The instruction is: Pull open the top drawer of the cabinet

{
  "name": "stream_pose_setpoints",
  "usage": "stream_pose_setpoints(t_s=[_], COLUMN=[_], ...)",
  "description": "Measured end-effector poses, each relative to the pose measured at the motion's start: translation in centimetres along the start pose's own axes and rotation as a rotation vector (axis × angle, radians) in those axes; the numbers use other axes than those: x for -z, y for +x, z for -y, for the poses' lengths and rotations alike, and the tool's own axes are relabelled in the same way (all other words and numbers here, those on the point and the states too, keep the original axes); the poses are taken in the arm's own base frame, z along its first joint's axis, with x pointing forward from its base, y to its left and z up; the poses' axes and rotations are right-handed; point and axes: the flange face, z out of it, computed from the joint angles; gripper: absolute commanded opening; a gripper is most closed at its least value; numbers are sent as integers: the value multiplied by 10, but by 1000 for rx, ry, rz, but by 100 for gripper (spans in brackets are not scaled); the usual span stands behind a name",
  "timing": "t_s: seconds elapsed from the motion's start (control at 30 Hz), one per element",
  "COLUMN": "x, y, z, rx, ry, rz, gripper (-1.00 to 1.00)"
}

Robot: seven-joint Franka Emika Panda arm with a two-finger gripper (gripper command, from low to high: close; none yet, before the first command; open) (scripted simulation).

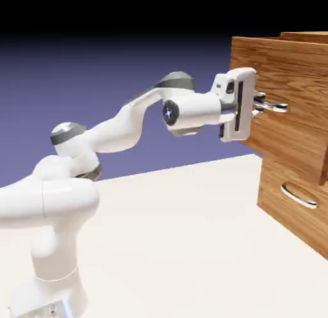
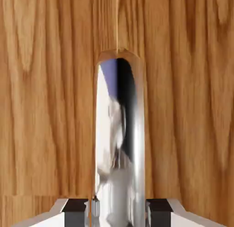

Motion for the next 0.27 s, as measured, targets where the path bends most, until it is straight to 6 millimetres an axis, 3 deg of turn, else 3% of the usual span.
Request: stream_pose_setpoints(t_s=[0.13,0.17,0.23,0.27], x=[49,59,59,73], y=[0,0,0,1], z=[0,0,0,0], rx=[0,0,0,2], ry=[0,0,-1,-2], rz=[0,0,-2,-2], gripper=[-100,100,100,100])
